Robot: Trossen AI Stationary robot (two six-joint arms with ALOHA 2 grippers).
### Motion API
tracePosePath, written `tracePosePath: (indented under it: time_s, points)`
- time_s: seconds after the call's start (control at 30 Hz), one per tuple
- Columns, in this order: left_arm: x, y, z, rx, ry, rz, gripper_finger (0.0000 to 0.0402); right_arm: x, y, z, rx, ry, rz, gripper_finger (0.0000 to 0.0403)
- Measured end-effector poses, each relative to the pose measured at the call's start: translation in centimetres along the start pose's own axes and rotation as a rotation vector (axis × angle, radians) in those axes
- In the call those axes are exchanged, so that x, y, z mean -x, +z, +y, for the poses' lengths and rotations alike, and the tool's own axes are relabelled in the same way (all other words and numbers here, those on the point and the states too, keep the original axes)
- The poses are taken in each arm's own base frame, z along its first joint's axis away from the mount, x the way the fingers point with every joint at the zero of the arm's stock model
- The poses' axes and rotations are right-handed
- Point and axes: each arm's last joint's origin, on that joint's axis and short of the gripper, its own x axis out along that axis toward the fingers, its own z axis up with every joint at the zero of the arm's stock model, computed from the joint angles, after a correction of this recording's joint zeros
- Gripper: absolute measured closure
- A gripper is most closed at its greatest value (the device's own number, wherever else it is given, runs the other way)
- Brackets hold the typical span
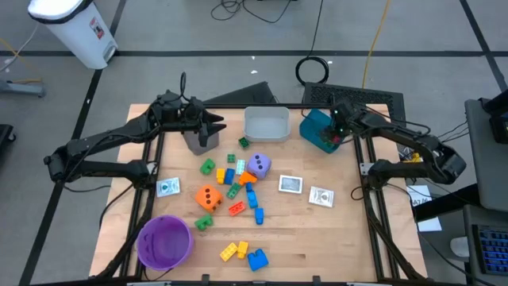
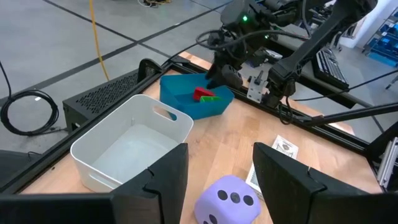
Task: Pick & Place Toys
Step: Put the black deck of cards into the gray bin
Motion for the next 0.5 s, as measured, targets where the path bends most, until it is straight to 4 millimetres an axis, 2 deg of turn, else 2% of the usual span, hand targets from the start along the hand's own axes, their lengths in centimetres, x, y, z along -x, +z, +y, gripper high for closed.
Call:
tracePosePath:
  time_s: [0.23, 0.4, 0.5]
  points:
    - [0.0, 0.0, 0.0, -0.001, -0.001, -0.004, 0.0213, 2.1, 2.7, 2.7, -0.068, 0.572, -0.206, 0.0145]
    - [0.0, 0.2, -0.1, -0.009, -0.01, -0.024, 0.0213, 5.1, 4.1, 6.6, -0.036, 0.942, -0.431, 0.0153]
    - [-0.1, 0.5, -0.4, -0.02, -0.024, -0.048, 0.0213, 7.2, 3.9, 9.4, 0.004, 1.054, -0.62, 0.0153]
